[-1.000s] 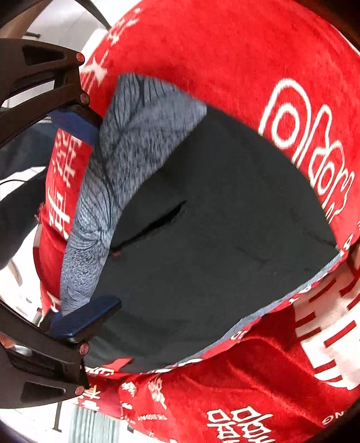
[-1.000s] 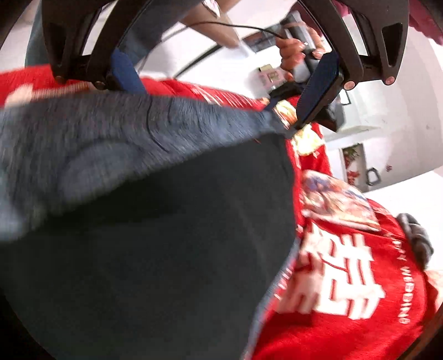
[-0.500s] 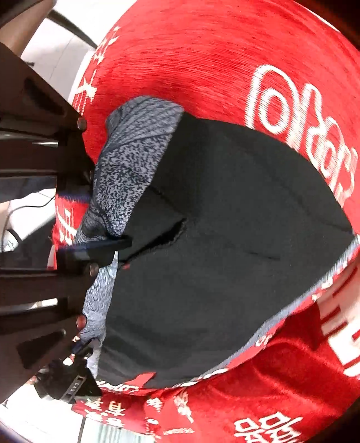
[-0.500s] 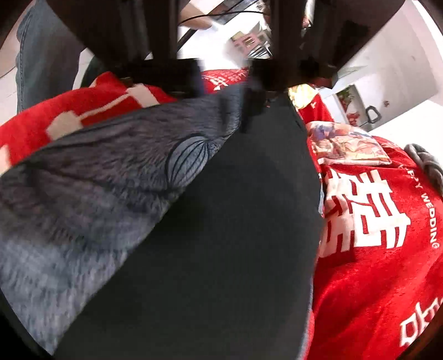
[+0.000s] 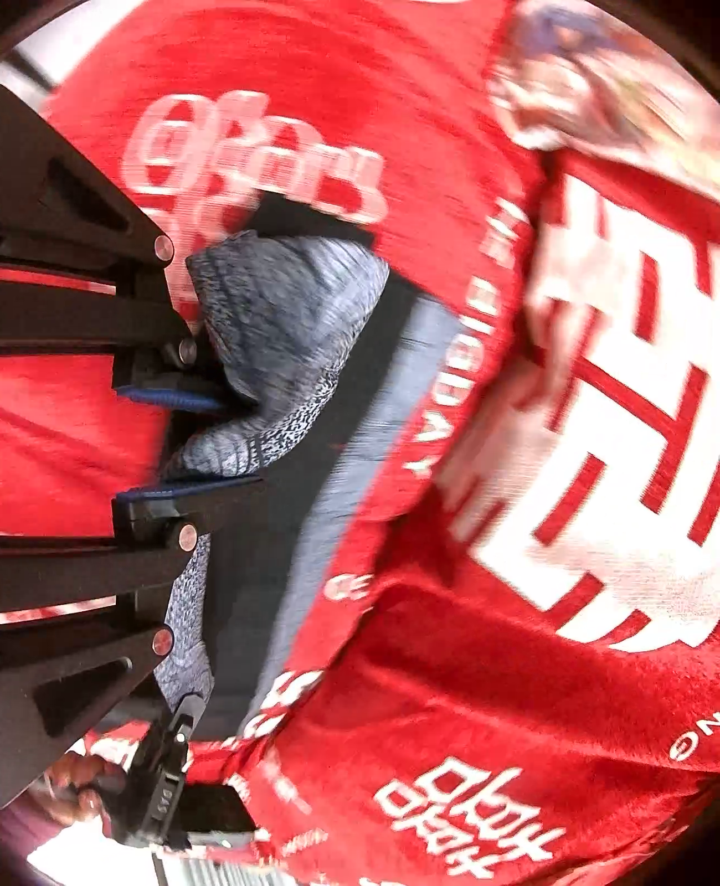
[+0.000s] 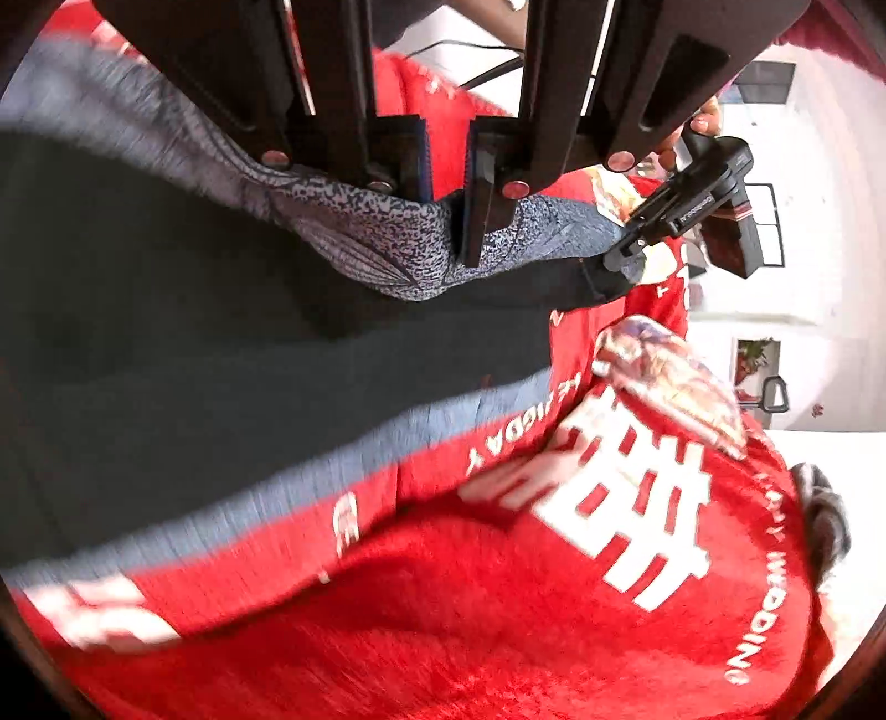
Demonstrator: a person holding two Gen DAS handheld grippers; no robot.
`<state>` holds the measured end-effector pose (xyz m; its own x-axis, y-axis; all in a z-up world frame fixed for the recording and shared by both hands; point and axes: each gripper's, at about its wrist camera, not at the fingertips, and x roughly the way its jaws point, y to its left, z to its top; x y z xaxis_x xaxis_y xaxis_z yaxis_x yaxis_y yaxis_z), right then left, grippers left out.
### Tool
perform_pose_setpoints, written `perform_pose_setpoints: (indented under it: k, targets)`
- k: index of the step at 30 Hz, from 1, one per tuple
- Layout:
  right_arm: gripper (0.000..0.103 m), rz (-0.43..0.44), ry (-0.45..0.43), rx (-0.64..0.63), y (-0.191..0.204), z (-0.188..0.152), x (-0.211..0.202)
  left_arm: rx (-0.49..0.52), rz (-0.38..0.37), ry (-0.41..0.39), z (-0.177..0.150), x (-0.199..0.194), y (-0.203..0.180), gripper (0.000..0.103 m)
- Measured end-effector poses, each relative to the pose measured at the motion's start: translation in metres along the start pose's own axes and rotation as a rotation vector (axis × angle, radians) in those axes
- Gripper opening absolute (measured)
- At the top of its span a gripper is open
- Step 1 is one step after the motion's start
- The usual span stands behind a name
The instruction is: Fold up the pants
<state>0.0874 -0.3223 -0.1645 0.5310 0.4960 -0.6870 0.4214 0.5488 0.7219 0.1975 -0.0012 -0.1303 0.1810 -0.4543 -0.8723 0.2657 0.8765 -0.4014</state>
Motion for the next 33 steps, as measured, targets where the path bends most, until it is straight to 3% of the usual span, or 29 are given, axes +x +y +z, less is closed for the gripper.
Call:
perform_pose_setpoints:
  k: [1, 3, 4, 5, 8, 12, 13, 14, 16, 18, 20, 24, 28, 33]
  targets:
    - [0.01, -0.014, 0.018, -0.011, -0.001, 0.021, 0.009, 0.013, 0.027, -0.016, 0.01, 0.009, -0.001, 0.029]
    - [0.01, -0.042, 0.045, -0.026, -0.006, 0.051, 0.03, 0.014, 0.115, -0.057, 0.03, 0.033, -0.003, 0.065]
    - [0.012, -0.06, 0.053, -0.033, -0.011, 0.066, 0.041, 0.002, 0.177, -0.1, 0.038, 0.042, 0.001, 0.089]
    - [0.013, -0.079, 0.051, -0.04, -0.016, 0.076, 0.05, -0.011, 0.227, -0.134, 0.046, 0.053, 0.003, 0.093]
    - [0.014, -0.1, 0.057, 0.012, -0.037, 0.099, 0.081, -0.045, 0.277, -0.076, 0.062, 0.083, 0.015, 0.093]
    - [0.017, -0.07, 0.037, 0.115, -0.062, 0.109, 0.099, -0.019, 0.343, -0.09, 0.069, 0.069, 0.016, 0.093]
    - [0.026, -0.062, 0.033, 0.124, -0.061, 0.11, 0.097, -0.01, 0.346, -0.098, 0.068, 0.062, 0.015, 0.093]
    - [0.043, -0.047, 0.037, 0.127, -0.058, 0.111, 0.096, 0.009, 0.354, -0.111, 0.069, 0.051, 0.014, 0.093]
    - [0.067, -0.012, 0.035, 0.098, -0.045, 0.111, 0.084, 0.046, 0.37, -0.102, 0.069, 0.042, 0.01, 0.093]
    - [0.071, -0.006, 0.017, 0.064, -0.036, 0.108, 0.07, 0.122, 0.36, -0.062, 0.06, 0.039, -0.004, 0.093]
    - [0.071, -0.026, -0.006, 0.035, -0.03, 0.097, 0.048, 0.195, 0.338, -0.019, 0.045, 0.044, -0.021, 0.093]
    - [0.071, -0.122, -0.052, 0.039, -0.043, 0.057, 0.0, 0.321, 0.223, 0.137, -0.009, 0.067, -0.069, 0.093]
    - [0.071, -0.213, -0.106, 0.139, -0.091, -0.001, -0.058, 0.419, 0.113, 0.245, -0.059, 0.091, -0.125, 0.093]
    - [0.071, -0.277, -0.221, 0.317, -0.146, -0.077, -0.126, 0.469, -0.035, 0.356, -0.106, 0.114, -0.194, 0.093]
